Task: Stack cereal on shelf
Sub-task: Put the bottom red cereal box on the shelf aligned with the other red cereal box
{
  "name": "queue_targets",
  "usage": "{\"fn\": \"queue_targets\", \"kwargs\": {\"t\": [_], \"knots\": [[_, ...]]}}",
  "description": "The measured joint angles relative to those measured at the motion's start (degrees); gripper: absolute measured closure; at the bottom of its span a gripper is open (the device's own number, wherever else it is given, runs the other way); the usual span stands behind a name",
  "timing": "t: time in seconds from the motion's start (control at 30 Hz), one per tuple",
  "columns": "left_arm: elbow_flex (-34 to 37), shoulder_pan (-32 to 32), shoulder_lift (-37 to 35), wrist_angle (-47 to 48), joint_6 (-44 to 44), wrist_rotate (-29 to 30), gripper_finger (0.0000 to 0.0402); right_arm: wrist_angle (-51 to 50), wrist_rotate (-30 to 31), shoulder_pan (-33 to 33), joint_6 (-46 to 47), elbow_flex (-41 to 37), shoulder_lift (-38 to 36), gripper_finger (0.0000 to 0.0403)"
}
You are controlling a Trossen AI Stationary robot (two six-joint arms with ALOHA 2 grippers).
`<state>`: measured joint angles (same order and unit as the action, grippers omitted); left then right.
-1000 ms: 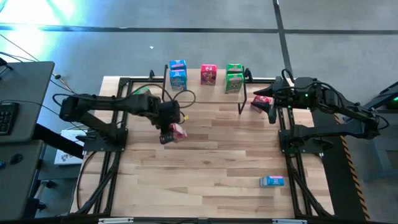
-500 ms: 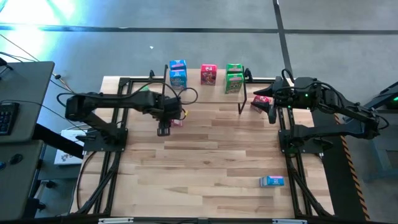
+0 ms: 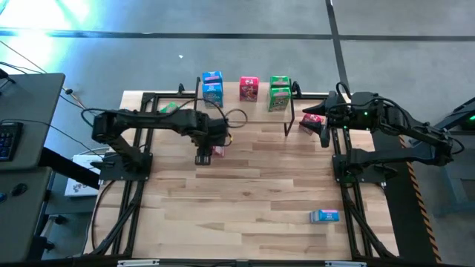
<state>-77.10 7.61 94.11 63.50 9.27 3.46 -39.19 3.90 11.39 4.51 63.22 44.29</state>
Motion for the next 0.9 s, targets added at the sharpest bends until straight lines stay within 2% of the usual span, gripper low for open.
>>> {"fn": "queue_targets", "kwargs": {"t": [0.2,0.37,0.9], "knots": [[-6.2,-1.1,6.9,3.9,2.4,-0.1,0.0245,0.0,0.0,0.0,0.0,0.0,0.0,0.0187],[-9.5,-1.5,9.8,5.3,2.9,-0.2,0.0245,0.0,0.0,0.0,0.0,0.0,0.0,0.0187],[-9.9,-2.9,11.1,2.7,3.0,-0.1,0.0245,0.0,0.0,0.0,0.0,0.0,0.0,0.0187]]}}
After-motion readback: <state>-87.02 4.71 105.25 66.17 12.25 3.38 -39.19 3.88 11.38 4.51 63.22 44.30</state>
